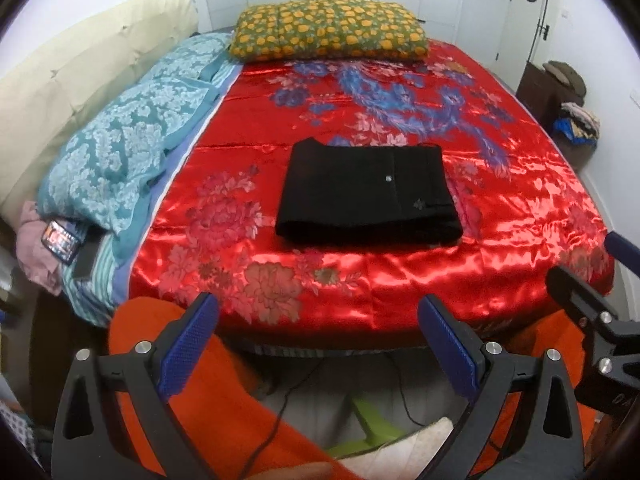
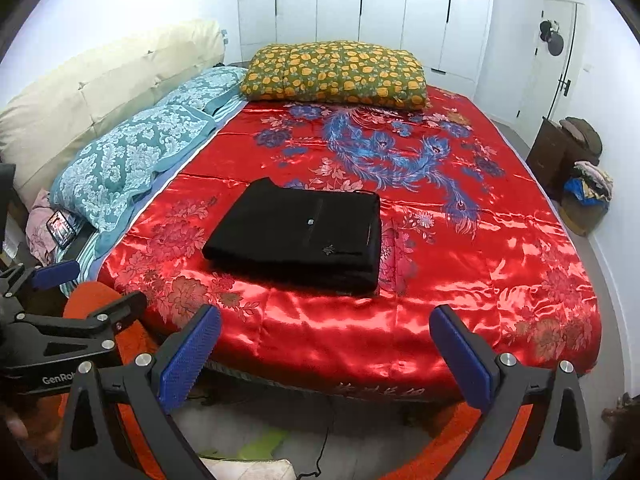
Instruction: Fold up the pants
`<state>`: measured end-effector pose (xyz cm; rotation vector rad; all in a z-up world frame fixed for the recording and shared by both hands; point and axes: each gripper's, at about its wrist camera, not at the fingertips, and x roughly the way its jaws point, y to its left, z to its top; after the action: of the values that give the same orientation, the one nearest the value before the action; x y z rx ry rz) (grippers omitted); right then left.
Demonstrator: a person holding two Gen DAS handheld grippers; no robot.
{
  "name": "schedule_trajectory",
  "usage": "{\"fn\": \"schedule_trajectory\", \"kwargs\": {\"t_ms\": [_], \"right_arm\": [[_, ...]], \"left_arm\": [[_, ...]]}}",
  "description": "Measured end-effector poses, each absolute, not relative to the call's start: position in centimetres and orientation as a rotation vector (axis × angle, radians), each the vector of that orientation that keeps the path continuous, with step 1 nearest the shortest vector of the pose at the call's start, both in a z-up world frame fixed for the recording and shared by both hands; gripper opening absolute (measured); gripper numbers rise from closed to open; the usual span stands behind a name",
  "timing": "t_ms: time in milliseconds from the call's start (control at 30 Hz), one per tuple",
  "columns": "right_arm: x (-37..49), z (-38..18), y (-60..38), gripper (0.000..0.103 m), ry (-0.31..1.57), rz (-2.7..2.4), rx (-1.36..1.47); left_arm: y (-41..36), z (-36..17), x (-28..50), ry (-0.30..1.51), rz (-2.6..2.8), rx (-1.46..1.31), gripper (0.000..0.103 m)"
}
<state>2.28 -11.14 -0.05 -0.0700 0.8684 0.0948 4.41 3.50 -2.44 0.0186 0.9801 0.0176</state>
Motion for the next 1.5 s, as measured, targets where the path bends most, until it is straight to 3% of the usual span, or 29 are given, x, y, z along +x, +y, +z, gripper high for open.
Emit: {"fn": "schedule_trajectory", "kwargs": {"t_ms": [1500], "right_arm": [[2.8,-0.1,-11.4,0.103,0.853,0.052,-0.056]], "left_arm": [[3.2,-1.8,5.1,0.943,0.072,0.044,0.100]]}}
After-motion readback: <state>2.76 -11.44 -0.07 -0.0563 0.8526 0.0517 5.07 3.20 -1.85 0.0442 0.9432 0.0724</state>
